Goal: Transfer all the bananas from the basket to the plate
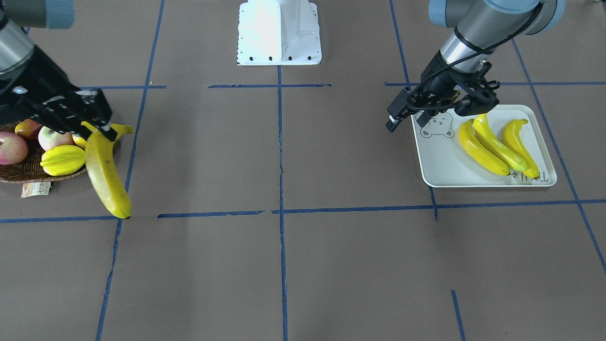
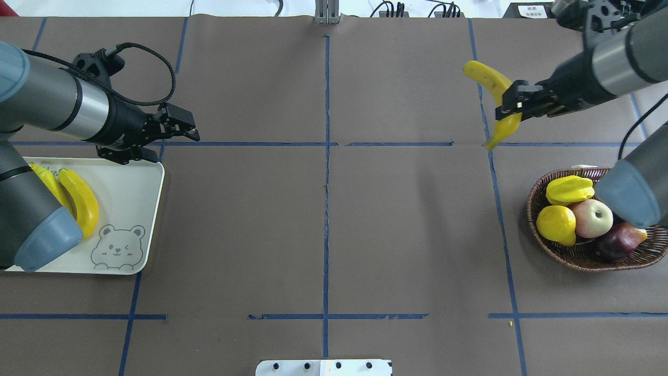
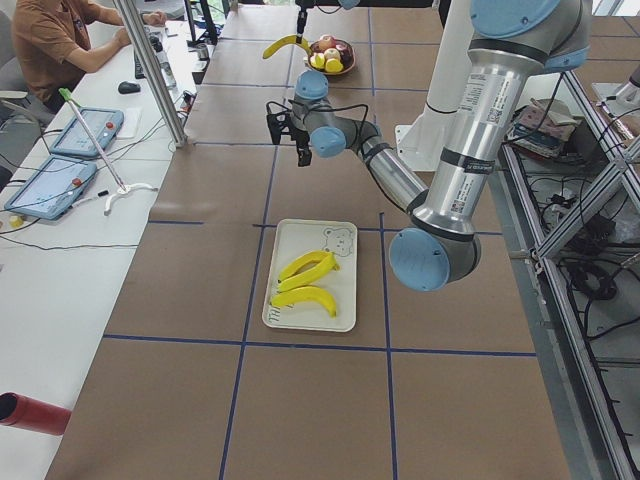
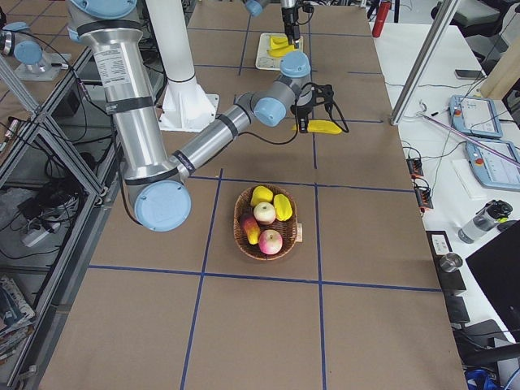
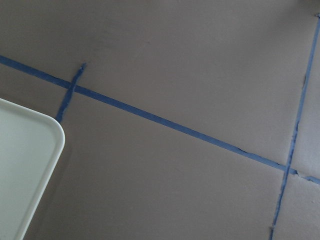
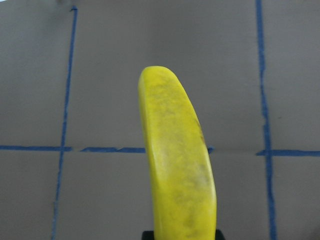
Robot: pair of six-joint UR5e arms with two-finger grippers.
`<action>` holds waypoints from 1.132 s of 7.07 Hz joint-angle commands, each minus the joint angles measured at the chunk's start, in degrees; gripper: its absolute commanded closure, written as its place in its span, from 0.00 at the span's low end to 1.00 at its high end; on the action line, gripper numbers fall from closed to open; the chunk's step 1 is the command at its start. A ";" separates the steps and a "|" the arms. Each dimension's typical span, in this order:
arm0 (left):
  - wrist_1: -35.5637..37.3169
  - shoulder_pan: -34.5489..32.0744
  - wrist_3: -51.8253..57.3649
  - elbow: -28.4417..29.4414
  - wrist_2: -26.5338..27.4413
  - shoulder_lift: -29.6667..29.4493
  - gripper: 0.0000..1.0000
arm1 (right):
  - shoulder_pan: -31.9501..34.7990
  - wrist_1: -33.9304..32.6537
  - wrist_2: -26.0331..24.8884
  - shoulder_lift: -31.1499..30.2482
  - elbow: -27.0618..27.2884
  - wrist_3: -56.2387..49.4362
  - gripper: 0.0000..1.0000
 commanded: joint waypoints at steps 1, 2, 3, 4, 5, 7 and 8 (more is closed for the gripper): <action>-0.98 2.81 -5.14 0.94 0.34 -5.60 0.00 | -13.98 -0.35 -12.21 7.22 0.03 10.06 0.98; -5.25 3.35 -6.90 2.95 0.51 -6.84 0.00 | -19.36 -0.96 -18.37 9.60 0.03 14.03 0.98; -15.82 4.05 -12.57 7.49 0.95 -7.89 0.00 | -22.89 -4.27 -22.87 13.10 0.12 16.16 0.98; -23.23 5.01 -16.63 10.50 2.87 -8.25 0.01 | -24.23 -5.35 -24.92 14.53 0.64 16.35 0.98; -24.96 6.50 -18.41 11.40 5.58 -9.82 0.01 | -25.38 -5.45 -26.59 14.80 1.17 16.44 0.98; -25.07 9.32 -21.06 12.80 9.82 -14.21 0.01 | -27.05 -5.45 -28.62 15.77 1.17 16.44 0.98; -25.07 9.33 -21.15 13.34 11.05 -15.54 0.01 | -27.67 -5.36 -28.98 16.03 1.17 16.44 0.98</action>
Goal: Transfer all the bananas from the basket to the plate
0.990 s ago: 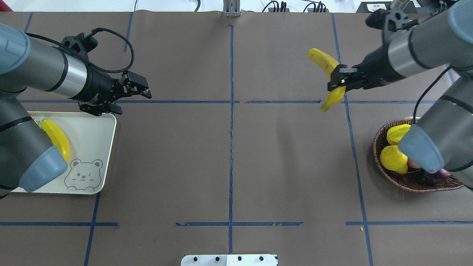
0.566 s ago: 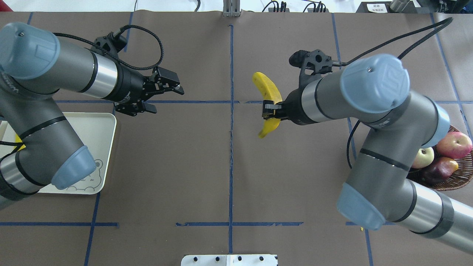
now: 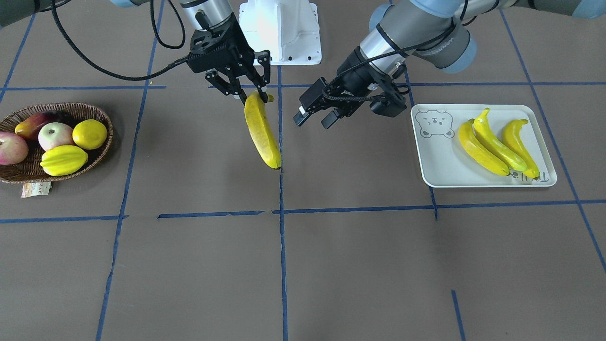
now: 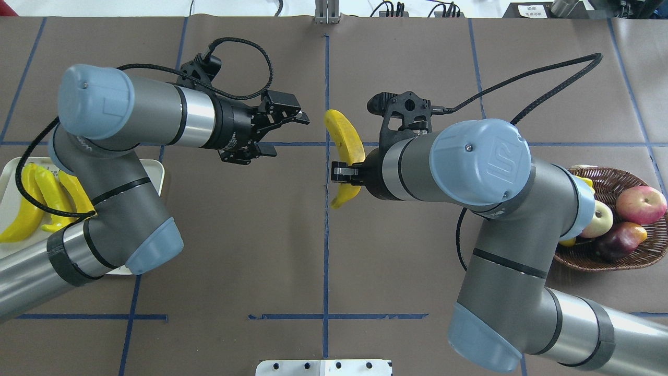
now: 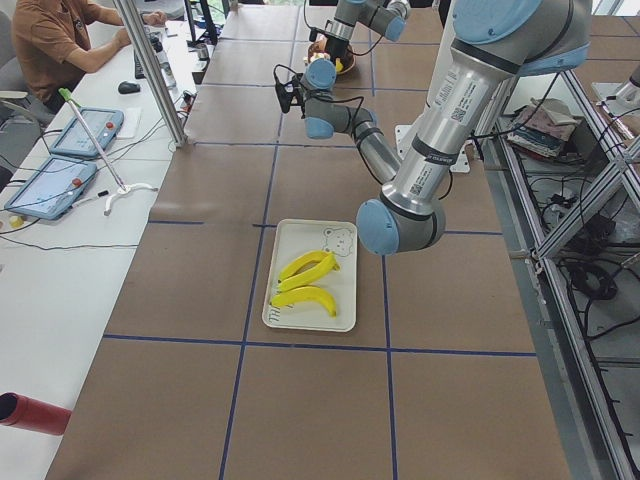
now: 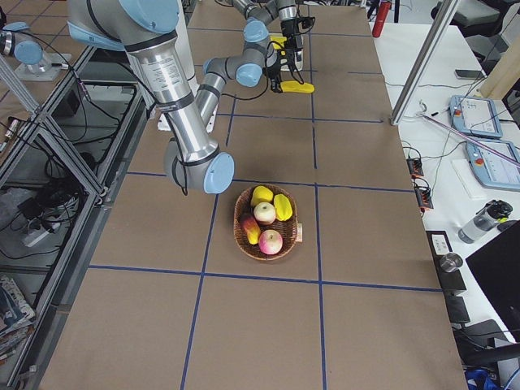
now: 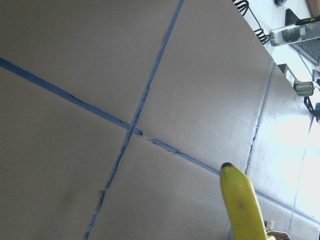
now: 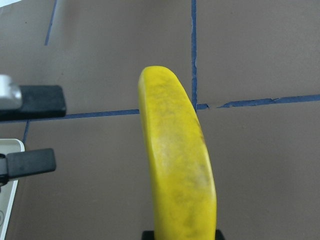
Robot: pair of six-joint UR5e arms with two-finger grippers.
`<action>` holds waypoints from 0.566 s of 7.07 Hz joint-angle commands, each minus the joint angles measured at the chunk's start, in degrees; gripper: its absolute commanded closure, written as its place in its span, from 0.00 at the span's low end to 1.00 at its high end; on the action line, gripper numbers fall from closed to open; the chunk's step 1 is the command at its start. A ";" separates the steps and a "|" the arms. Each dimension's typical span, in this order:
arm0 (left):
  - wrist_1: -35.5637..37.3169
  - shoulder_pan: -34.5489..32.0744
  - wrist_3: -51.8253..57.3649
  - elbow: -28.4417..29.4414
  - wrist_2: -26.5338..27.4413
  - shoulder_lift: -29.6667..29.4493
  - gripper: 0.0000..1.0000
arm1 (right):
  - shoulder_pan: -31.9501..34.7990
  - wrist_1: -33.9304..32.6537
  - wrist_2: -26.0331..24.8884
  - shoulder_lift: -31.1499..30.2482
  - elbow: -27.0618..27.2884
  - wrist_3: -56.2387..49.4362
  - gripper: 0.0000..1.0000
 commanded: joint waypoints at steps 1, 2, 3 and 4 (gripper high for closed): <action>-1.22 0.54 -0.58 2.15 2.38 -2.47 0.01 | -2.06 -0.05 -2.10 0.75 0.82 0.02 0.98; -3.76 0.63 -0.67 4.34 2.38 -2.74 0.01 | -2.51 -0.05 -2.55 0.84 1.26 0.02 0.98; -4.65 1.42 -1.37 5.23 2.47 -3.09 0.01 | -2.51 -0.05 -2.56 0.75 1.26 0.02 0.98; -4.66 2.47 -1.63 5.24 2.47 -3.53 0.01 | -2.51 -0.05 -2.56 1.10 1.26 0.02 0.98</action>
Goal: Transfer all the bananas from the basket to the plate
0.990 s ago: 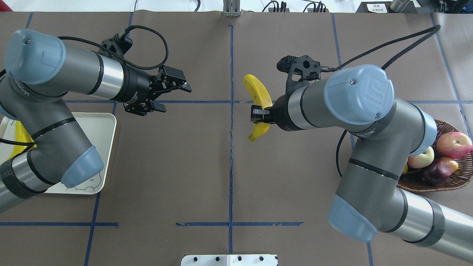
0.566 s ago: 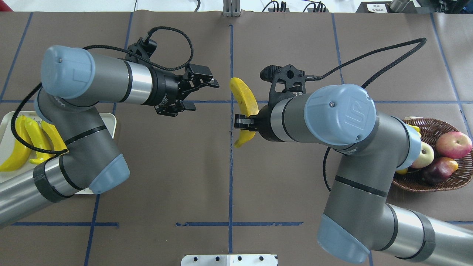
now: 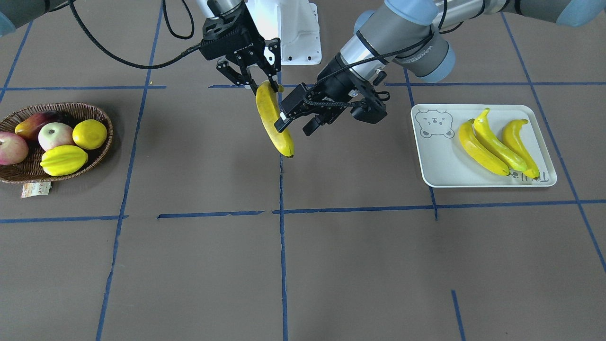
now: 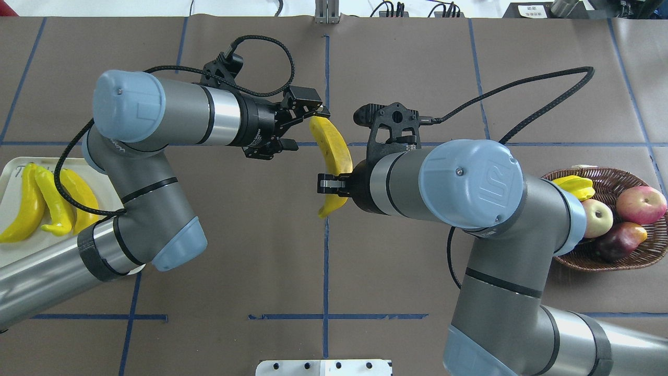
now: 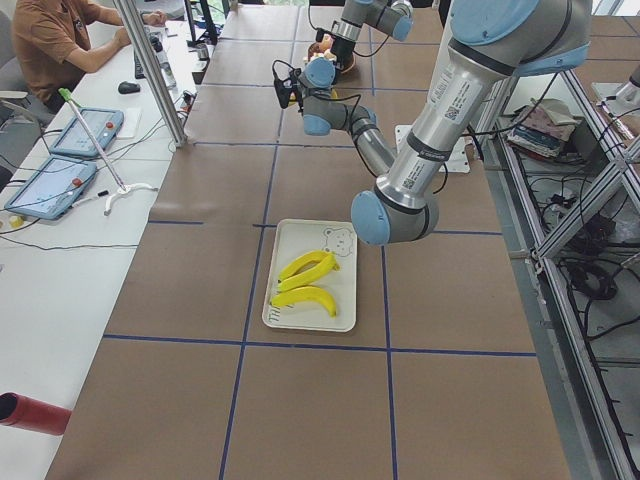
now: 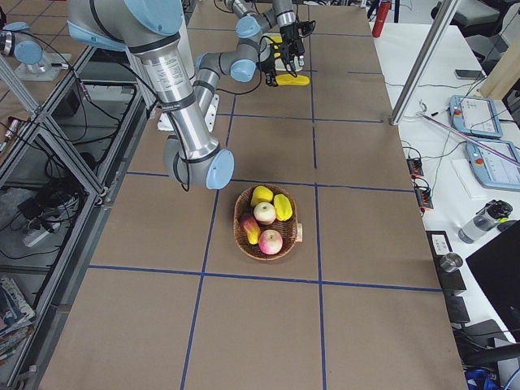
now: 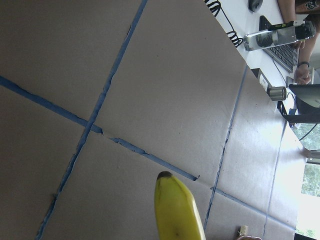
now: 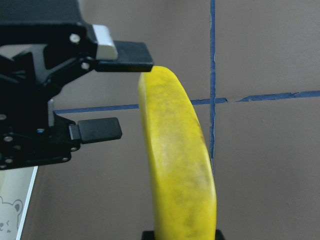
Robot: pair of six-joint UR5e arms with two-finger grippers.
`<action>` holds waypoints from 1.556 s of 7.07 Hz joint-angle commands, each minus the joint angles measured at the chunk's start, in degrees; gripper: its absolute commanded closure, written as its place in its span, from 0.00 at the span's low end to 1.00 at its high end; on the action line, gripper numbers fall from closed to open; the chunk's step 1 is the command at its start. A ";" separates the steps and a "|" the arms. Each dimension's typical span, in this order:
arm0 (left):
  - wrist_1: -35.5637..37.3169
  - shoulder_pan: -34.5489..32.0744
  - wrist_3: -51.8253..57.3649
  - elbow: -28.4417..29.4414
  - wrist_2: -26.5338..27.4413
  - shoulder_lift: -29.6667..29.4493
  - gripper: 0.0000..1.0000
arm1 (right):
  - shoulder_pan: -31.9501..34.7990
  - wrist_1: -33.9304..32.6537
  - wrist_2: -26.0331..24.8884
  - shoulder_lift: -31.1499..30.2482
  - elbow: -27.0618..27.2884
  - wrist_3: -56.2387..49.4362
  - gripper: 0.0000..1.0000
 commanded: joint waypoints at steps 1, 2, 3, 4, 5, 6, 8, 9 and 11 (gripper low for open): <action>-0.56 2.25 -0.41 0.44 0.07 -0.76 0.01 | -0.09 0.00 -0.10 0.24 0.07 0.00 0.98; -0.56 2.78 -0.50 0.44 0.07 -1.46 0.01 | -0.09 0.00 -0.10 0.33 0.07 0.00 0.98; -0.56 2.87 -0.50 0.44 0.07 -1.55 0.09 | -0.09 -0.09 -0.10 0.33 0.07 0.00 0.98; -0.56 2.87 -0.50 0.44 0.07 -1.55 0.45 | -0.01 -0.18 -0.10 0.24 0.07 0.00 0.98; -0.56 2.87 -0.24 0.44 -0.02 -1.29 0.97 | 0.00 -0.18 -0.18 0.16 0.51 0.00 0.98; -0.47 2.70 -0.07 0.53 -0.02 -1.11 1.00 | 0.00 -0.18 -0.18 -0.28 1.12 0.00 0.94; -0.38 2.17 -0.24 0.53 -0.02 -1.02 1.00 | -0.44 -0.18 -0.27 -0.11 1.39 0.00 0.01; -0.38 2.08 -0.33 0.53 -0.02 -1.02 1.00 | -0.53 -0.27 -0.27 -0.37 2.00 0.18 0.00; -0.12 1.73 0.02 0.53 -0.02 -0.85 1.00 | -0.53 -0.27 -0.01 -0.55 2.88 0.18 0.00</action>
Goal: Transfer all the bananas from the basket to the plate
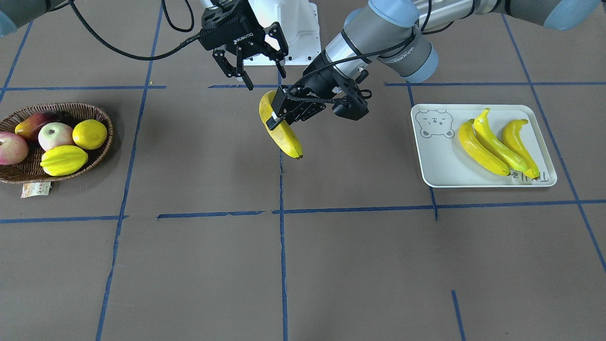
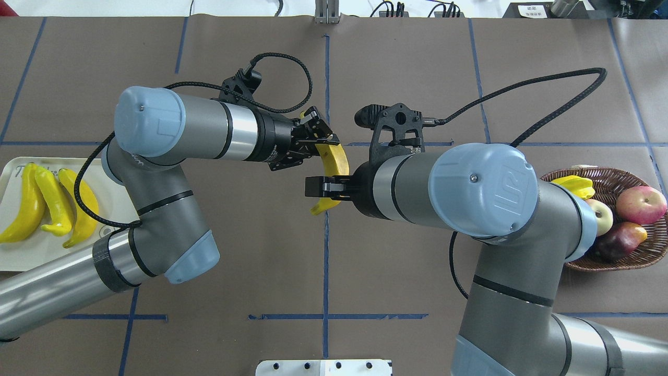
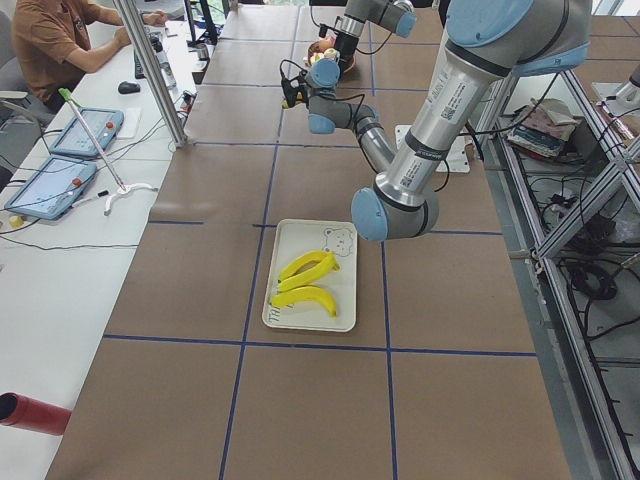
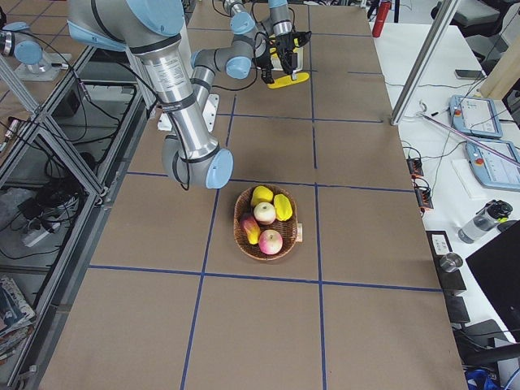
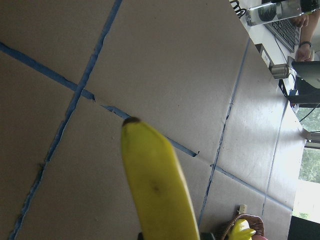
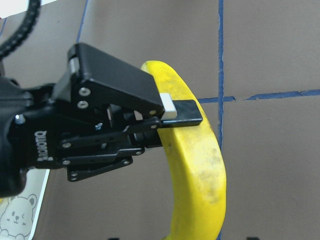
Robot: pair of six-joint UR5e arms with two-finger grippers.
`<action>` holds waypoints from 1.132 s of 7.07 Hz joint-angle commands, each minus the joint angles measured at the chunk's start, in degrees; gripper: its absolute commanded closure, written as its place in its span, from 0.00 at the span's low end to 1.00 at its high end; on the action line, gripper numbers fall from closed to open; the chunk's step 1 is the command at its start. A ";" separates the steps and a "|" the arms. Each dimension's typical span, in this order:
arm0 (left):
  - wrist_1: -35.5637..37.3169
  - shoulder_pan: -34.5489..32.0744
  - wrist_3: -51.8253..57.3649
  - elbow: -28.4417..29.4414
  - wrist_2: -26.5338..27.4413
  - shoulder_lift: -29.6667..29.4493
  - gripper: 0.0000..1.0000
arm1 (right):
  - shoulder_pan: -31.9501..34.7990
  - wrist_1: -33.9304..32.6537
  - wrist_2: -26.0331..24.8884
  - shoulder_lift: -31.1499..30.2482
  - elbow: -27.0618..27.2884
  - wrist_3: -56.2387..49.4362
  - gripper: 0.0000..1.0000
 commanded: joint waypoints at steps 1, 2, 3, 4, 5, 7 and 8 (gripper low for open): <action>0.60 -0.67 0.74 0.09 -0.08 0.26 1.00 | -0.04 -1.84 0.21 -0.21 2.07 0.02 0.00; 3.04 -1.72 0.92 0.26 -0.61 1.57 1.00 | 0.04 -4.90 0.47 -0.30 4.61 -0.06 0.00; 7.33 -3.21 3.36 0.18 -3.66 2.45 1.00 | 0.22 -6.85 0.56 -0.73 6.63 -0.06 0.00; 13.55 -5.14 7.56 -0.52 -6.65 3.85 1.00 | 0.40 -7.13 0.64 -1.87 7.61 -0.15 0.00; 17.87 -6.46 10.30 -1.66 -7.72 5.52 1.00 | 0.57 -7.13 0.65 -2.49 7.71 -0.41 0.00; 23.08 -8.49 17.31 -5.43 -7.73 12.09 1.00 | 0.75 -7.13 0.56 -3.90 7.97 -0.42 0.00; 25.71 -9.54 22.84 -9.89 -7.82 18.65 1.00 | 1.01 -7.13 0.56 -4.51 8.32 -0.42 0.00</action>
